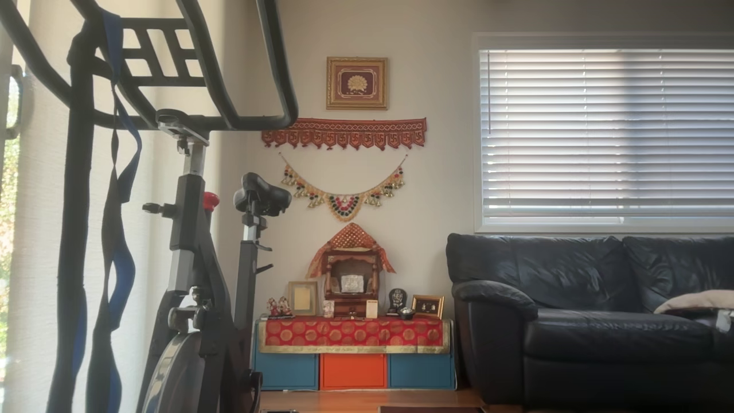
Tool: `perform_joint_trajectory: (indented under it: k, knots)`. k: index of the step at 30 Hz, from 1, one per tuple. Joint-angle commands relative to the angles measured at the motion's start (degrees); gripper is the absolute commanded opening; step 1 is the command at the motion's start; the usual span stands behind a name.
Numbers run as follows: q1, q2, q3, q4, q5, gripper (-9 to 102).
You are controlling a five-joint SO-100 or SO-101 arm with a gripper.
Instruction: Sort medicines into box.
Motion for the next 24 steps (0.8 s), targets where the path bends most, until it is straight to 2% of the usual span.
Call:
perform_joint_trajectory:
  k: [1,5,15,24]
  knots:
    - [3.43,-2.9,-8.0,-2.2,-1.14,1]
    - [6.68,-6.86,-10.55,-5.36,-0.79,1]
    - [10.55,-11.34,-15.91,-6.24,-0.53,1]
    - [10.55,-12.22,-16.61,-7.47,0.62,1]
